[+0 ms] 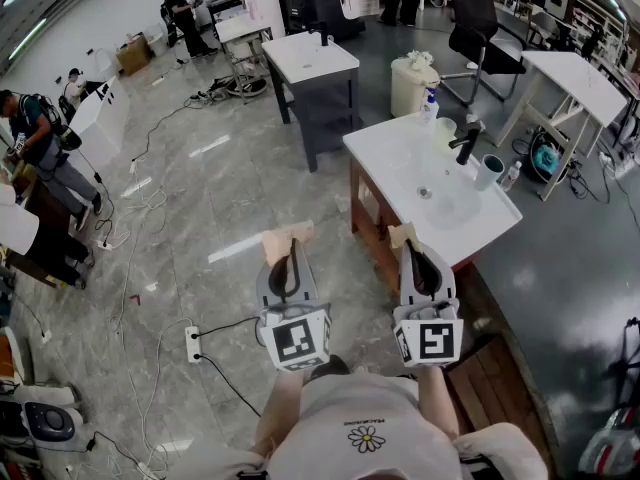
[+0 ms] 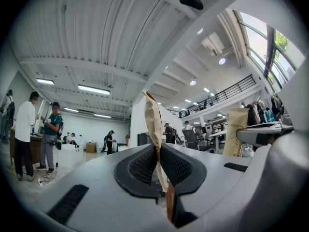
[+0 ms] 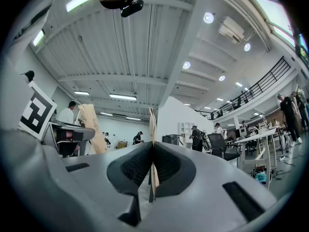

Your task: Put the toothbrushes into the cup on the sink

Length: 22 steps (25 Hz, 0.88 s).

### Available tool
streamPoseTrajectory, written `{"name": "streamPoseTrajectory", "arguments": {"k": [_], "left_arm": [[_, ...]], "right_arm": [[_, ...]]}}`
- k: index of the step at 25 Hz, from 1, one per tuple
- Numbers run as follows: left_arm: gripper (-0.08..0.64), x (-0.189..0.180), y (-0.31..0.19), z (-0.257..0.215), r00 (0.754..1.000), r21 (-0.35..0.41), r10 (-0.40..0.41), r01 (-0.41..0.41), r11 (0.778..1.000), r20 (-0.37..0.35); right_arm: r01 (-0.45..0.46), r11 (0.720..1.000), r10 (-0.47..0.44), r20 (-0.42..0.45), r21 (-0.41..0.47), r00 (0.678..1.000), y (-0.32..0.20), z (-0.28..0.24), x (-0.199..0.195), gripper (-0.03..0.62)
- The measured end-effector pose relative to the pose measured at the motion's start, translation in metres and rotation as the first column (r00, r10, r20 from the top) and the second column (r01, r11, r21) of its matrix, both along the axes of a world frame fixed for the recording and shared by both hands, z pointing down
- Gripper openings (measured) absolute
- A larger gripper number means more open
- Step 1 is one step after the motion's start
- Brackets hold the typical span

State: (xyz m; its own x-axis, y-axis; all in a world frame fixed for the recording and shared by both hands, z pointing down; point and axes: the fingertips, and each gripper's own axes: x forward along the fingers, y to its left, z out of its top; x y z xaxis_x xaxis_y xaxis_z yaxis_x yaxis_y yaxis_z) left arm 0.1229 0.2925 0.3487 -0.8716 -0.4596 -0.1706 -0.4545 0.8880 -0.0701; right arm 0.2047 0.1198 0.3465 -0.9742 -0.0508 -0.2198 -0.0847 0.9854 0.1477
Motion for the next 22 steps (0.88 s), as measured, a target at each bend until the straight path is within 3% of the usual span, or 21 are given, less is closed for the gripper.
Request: {"name": "streamPoseTrajectory", "arguments": {"k": [11,19,22], "left_arm": [[0.035,-0.008,-0.012,-0.009,1.0,-0.002,0.014,-0.014,1.0,0.013],[0.035,-0.016,-0.017,-0.012,1.0,-0.019,0.023,-0.023,1.0,0.014],[0.035,-0.019,-0.015,-0.005,1.0,-0.015,0.013,-0.013,1.0,0.0]], "right_arm": [[0.021,1.0,-0.021,0.014,0.012,1.0,-0.003,-0.007,-0.011,0.014],[0.03,0.998,-0.03,0.009,-0.048,1.0,-0.013,-0.007,-0.022,0.014],[0.038,0.999,-0.038,-0.008,-0.022,0.999,-0.011,-0.001,-0.028,0.014]]}}
